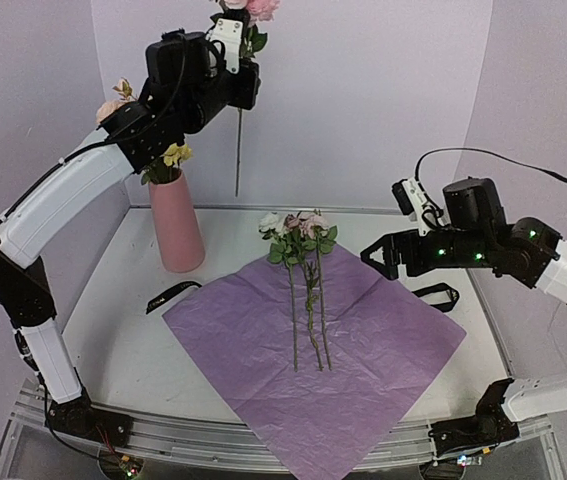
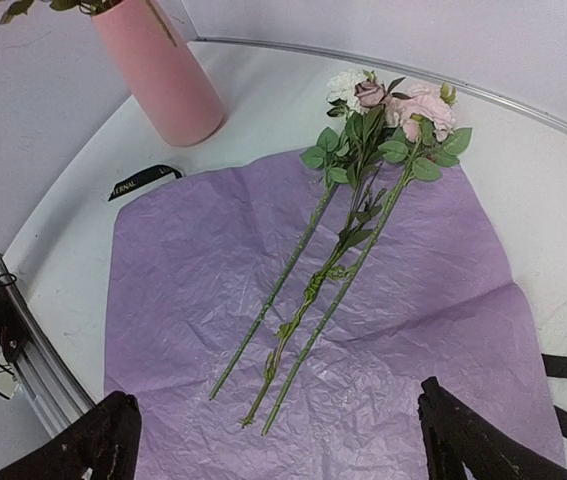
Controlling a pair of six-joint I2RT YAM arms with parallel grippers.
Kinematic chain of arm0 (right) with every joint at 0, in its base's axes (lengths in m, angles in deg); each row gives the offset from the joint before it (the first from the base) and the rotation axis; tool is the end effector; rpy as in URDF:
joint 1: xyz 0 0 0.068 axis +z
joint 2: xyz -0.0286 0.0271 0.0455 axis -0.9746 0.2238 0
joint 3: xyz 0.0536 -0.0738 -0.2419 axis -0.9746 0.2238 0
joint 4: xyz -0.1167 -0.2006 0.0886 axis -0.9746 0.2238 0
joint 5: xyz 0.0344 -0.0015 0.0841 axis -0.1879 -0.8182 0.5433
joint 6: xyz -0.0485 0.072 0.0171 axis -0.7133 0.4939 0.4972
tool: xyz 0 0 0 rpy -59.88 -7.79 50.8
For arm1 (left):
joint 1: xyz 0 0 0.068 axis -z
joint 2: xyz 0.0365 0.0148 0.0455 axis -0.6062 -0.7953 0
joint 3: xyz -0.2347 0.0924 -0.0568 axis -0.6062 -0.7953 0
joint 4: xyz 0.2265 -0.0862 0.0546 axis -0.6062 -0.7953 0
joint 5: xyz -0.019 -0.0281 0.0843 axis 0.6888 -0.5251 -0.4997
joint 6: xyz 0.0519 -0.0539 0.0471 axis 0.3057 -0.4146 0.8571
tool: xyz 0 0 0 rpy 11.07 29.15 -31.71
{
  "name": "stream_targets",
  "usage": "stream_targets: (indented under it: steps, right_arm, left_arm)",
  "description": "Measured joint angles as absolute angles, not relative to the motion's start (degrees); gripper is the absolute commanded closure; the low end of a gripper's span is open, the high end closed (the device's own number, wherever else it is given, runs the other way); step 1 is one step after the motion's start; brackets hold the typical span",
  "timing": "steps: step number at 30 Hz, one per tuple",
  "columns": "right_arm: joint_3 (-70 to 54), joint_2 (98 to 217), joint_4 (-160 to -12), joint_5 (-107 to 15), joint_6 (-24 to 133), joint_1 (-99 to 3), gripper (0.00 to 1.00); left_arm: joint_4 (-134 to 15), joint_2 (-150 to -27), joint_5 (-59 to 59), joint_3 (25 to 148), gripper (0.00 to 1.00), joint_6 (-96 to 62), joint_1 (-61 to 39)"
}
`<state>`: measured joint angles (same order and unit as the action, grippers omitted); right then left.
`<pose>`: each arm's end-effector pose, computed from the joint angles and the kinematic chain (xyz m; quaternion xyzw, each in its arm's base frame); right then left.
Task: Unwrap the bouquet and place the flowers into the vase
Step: Insert the fake flower into the vase.
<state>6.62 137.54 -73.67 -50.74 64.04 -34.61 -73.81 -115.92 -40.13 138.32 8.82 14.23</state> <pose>0.2044 0.1927 0.3550 -0.1932 0.7605 0.3215 0.5300 0.2863 -0.2940 0.5166 0.1633 0.6401 -0.0669 0.7477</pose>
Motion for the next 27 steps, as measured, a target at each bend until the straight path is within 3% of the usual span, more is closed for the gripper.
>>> stream_targets:
  steps: [27]
  right_arm:
    - [8.77,136.10,-72.82,-52.67,65.61,-34.61,0.02]
  left_arm:
    - [-63.52,-110.42,-48.06,130.99,1.00,25.95,10.56]
